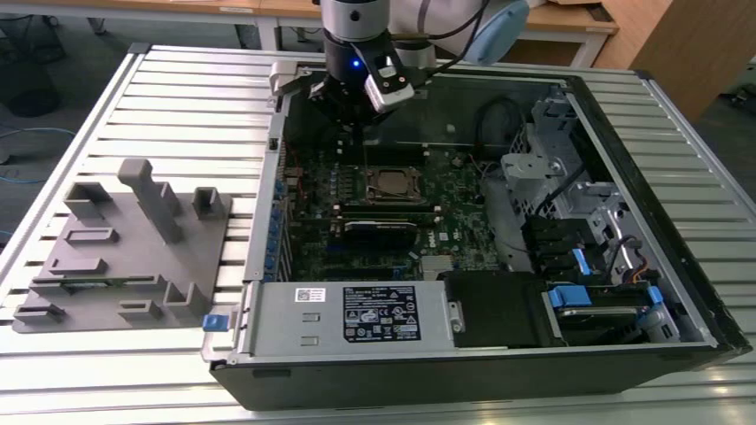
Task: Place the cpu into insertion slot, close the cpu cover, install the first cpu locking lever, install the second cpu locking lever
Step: 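Install the first cpu locking lever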
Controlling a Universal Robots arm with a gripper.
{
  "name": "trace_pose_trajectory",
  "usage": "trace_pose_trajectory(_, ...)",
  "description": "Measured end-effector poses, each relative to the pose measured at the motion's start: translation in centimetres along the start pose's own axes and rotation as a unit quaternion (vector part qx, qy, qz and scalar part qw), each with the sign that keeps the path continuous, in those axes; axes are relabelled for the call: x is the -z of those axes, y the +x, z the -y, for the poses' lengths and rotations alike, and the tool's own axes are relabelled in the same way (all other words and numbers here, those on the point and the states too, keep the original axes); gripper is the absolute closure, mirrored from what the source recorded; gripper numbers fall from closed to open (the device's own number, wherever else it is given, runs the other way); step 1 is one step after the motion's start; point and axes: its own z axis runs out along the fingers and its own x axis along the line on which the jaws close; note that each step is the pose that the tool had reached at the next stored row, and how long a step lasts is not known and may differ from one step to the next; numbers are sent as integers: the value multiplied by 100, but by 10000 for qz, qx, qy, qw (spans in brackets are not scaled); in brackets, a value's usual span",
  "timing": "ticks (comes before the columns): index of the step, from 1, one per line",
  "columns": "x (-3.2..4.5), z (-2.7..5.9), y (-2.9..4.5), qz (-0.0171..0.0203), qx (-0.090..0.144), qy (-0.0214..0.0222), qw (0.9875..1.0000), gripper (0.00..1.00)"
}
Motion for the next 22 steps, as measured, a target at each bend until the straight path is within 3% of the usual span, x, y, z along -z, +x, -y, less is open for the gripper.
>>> trace_pose_trajectory(4,-2,0,-34,0,0,0,10000,89)
trace_pose_trajectory(22,-6,-1,-54,0,0,0,10000,89)
